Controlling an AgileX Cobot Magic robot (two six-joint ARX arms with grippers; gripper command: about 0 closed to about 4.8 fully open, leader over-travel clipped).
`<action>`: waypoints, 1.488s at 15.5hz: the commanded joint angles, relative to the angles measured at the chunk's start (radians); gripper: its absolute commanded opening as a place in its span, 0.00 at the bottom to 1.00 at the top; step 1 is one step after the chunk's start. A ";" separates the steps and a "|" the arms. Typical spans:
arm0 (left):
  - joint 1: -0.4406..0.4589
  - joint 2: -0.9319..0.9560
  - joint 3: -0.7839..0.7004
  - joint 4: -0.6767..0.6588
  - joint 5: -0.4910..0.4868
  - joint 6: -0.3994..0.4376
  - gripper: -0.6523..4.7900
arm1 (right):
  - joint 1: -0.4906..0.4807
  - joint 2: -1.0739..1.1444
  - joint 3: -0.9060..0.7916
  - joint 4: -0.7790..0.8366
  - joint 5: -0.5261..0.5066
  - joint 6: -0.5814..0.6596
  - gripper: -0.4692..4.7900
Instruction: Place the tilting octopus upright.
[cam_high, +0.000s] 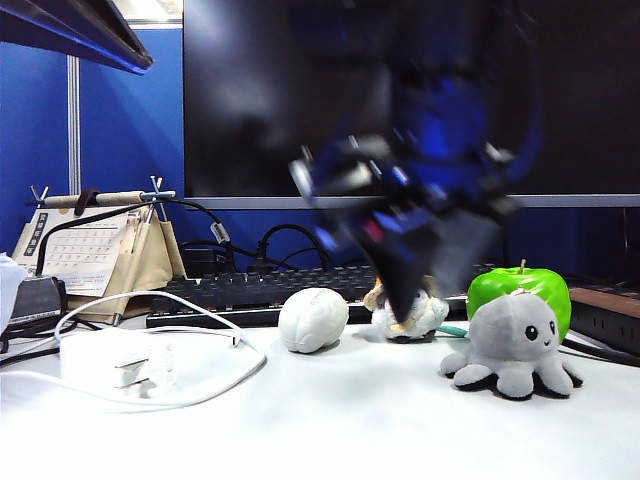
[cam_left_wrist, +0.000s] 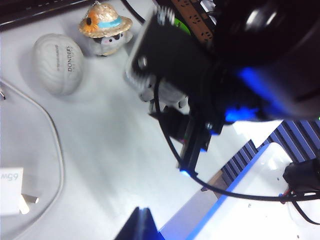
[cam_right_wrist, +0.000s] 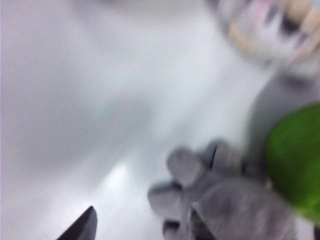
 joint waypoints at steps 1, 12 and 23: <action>0.002 -0.002 0.005 0.008 0.006 -0.002 0.12 | 0.002 -0.034 0.086 -0.017 0.050 0.002 0.53; 0.001 -0.002 0.005 0.008 0.219 -0.002 0.12 | 0.002 -0.536 0.163 -0.375 0.032 0.061 0.08; 0.000 -0.330 0.117 0.019 0.246 -0.020 0.16 | 0.115 -0.972 0.162 -0.405 -0.296 0.110 0.08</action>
